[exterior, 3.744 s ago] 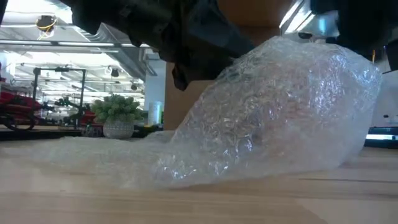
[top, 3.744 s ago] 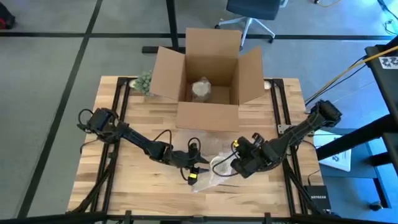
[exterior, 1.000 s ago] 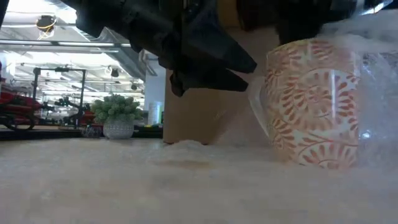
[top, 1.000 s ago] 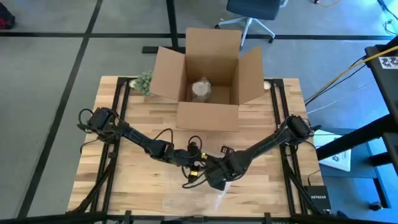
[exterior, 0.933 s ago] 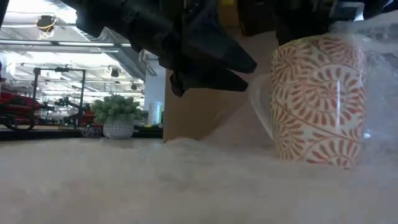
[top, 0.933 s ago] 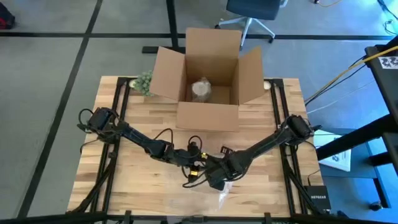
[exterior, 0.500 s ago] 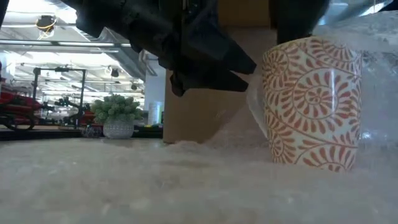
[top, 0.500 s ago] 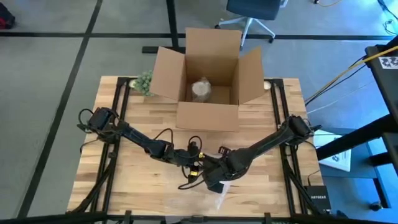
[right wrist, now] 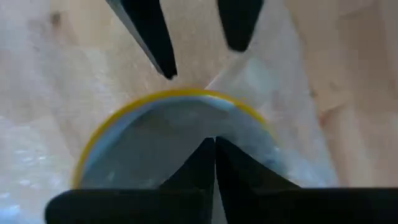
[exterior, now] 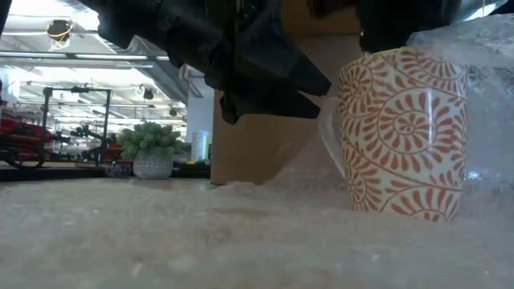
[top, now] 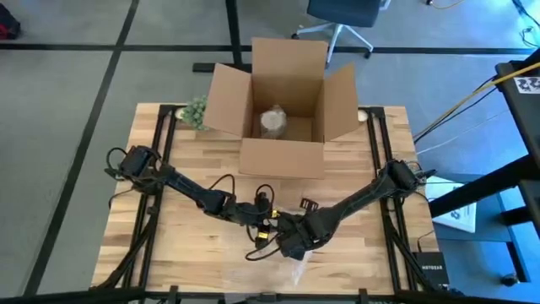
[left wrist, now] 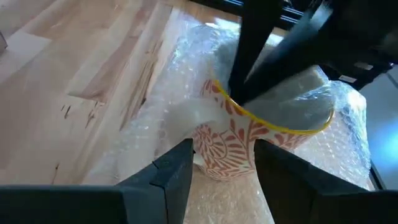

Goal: Wrap mug
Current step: Wrap the orange mug with bubble wrap

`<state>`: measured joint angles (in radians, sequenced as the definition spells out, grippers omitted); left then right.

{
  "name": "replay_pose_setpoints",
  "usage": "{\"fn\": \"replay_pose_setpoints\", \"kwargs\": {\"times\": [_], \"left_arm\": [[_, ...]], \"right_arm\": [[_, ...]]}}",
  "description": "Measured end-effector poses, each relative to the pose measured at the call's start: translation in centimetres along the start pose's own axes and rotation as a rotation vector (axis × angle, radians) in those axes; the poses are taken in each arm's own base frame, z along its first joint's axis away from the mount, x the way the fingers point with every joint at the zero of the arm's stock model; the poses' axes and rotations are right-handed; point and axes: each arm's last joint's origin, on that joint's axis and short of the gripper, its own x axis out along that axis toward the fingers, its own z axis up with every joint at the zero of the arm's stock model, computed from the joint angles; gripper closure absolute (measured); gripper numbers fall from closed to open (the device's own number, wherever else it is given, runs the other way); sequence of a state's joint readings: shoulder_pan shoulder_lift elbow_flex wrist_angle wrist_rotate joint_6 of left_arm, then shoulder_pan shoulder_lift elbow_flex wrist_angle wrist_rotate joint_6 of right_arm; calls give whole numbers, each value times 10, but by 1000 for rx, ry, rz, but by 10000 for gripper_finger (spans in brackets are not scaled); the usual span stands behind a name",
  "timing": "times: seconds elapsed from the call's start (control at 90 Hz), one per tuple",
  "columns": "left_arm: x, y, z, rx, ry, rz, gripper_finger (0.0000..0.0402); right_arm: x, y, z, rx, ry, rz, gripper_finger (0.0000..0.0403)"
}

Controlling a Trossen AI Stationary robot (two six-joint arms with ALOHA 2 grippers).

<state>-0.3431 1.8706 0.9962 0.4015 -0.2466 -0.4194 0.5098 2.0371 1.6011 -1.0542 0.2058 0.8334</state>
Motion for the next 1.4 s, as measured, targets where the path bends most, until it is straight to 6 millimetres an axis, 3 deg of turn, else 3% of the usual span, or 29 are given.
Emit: {"fn": "replay_pose_setpoints", "kwargs": {"times": [0.178, 0.356, 0.433, 0.567, 0.667, 0.811, 0.944, 1.156, 1.289, 1.4], "left_arm": [[0, 0, 0, 5, 1, 0, 247], [0, 1, 1, 2, -2, 3, 247], [0, 1, 0, 5, 2, 5, 247], [0, 1, 0, 7, 8, 7, 247], [-6, -1, 3, 14, 16, 2, 247], [-28, -11, 10, 59, 73, 0, 247], [-60, -29, 7, 89, 201, -7, 247], [-93, -60, -41, 135, 477, 9, 247], [-105, -70, -63, 184, 585, -3, 247], [-115, -79, -74, 309, 658, -86, 247]], "right_arm": [[22, 6, -1, -22, 17, 2, 403], [11, 6, 2, -31, 25, -9, 403], [-8, 6, 6, -32, 19, 3, 403], [-66, 5, 7, -36, -66, 83, 403], [-91, 9, -7, -37, -126, 98, 403], [-117, 11, -45, 25, -235, 47, 403], [-99, 25, -85, 102, -261, -17, 403], [-46, 37, -149, 302, -405, -4, 403], [-18, 36, -170, 442, -558, 78, 403], [-3, 32, -176, 443, -520, 85, 403]]}}
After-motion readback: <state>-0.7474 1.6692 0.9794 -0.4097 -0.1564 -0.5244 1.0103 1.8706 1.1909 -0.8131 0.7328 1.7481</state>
